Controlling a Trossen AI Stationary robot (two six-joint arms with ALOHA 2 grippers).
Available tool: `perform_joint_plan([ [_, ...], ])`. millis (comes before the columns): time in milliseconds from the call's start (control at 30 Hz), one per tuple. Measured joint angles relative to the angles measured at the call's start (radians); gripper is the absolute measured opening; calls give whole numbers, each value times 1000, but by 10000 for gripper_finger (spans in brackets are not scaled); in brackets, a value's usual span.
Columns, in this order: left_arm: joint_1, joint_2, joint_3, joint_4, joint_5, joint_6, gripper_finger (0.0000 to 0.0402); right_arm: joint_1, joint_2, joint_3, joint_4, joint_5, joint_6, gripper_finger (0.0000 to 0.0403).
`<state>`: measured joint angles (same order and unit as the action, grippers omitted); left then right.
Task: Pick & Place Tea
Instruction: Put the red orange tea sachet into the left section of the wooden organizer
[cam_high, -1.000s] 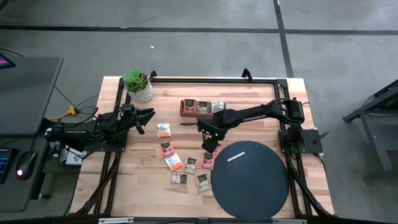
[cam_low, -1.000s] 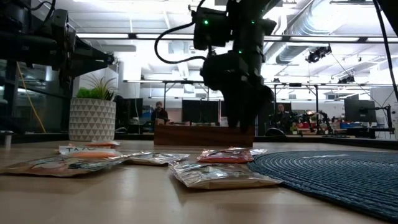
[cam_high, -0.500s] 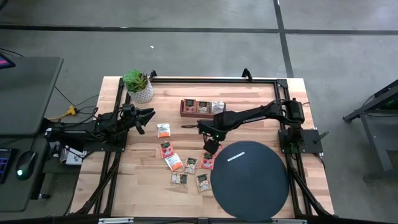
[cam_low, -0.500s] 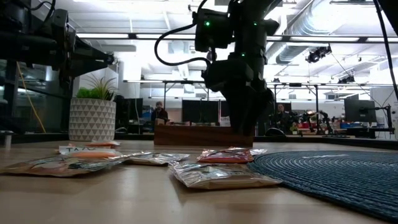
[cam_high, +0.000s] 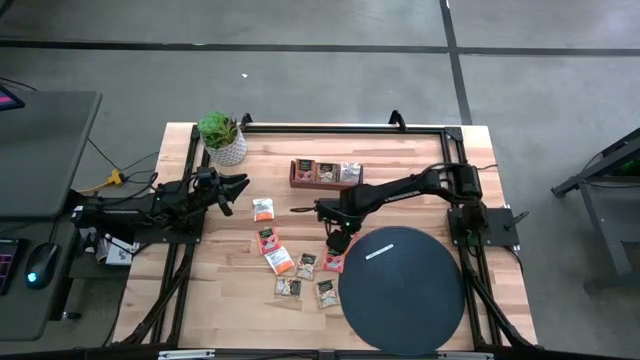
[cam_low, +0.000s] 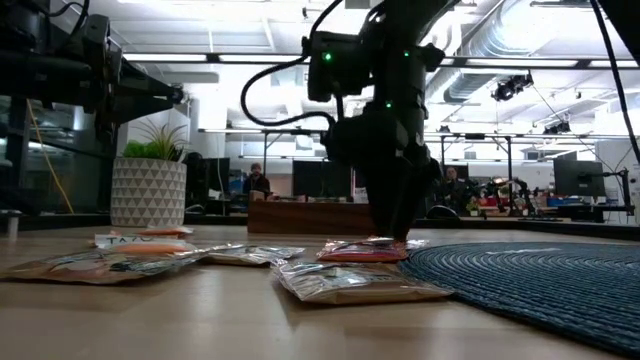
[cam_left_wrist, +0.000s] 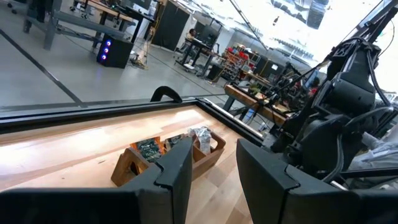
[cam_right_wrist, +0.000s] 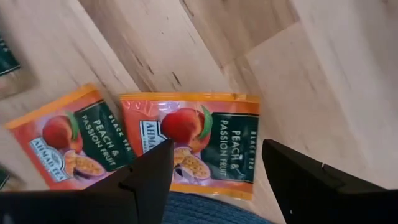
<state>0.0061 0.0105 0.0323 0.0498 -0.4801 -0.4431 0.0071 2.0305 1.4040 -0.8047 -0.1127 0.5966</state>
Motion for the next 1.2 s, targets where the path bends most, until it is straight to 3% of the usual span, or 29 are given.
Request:
perform_joint_plan([
  [500,0,0,0,0,0,0,123,-3,52,4,2,-17,32,228],
  [733,0,0,0,0,0,0,123,-15,54,-2,-1,-16,35,161],
  [1100,0,0,0,0,0,0,123,-16,46,-56,35,-2,76,16],
  [1200,0,0,0,0,0,0,123,-17,46,-54,33,7,68,9],
])
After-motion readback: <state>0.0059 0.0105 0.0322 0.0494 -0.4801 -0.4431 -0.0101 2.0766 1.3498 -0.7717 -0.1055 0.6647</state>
